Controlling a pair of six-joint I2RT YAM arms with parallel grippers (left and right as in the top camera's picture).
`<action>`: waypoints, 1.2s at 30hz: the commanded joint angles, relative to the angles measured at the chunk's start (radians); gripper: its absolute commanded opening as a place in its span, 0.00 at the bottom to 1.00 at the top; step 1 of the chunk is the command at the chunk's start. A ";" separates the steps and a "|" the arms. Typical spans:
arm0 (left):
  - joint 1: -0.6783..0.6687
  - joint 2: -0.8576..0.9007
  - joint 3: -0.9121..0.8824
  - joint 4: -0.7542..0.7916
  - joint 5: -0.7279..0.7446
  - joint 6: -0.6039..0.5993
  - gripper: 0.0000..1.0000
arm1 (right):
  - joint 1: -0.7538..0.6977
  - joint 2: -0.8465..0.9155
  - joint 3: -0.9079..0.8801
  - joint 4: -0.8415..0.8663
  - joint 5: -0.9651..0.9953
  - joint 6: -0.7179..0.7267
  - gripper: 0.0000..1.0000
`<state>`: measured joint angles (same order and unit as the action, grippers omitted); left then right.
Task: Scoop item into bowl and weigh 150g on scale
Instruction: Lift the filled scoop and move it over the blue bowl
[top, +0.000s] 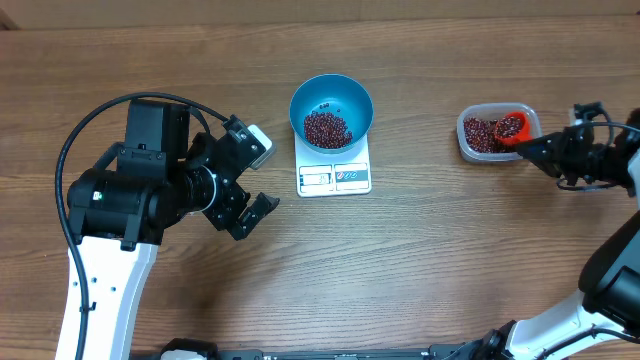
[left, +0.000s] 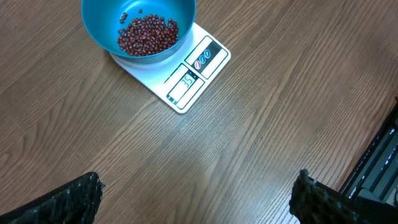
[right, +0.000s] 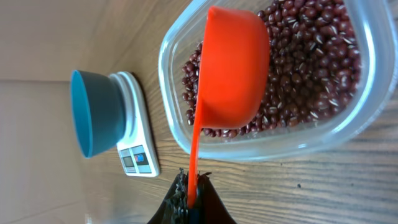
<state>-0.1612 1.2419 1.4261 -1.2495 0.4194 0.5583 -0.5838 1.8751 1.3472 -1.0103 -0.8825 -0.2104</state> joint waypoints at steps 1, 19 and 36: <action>0.004 0.000 0.014 0.000 0.015 0.022 0.99 | -0.019 0.003 -0.006 -0.011 -0.081 -0.009 0.04; 0.004 0.000 0.014 0.000 0.015 0.022 1.00 | -0.031 0.003 -0.006 -0.107 -0.330 -0.113 0.04; 0.004 0.000 0.014 0.000 0.015 0.022 1.00 | 0.116 0.002 -0.003 -0.125 -0.426 -0.113 0.04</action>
<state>-0.1612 1.2419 1.4261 -1.2495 0.4194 0.5583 -0.5152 1.8751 1.3468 -1.1400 -1.2407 -0.3096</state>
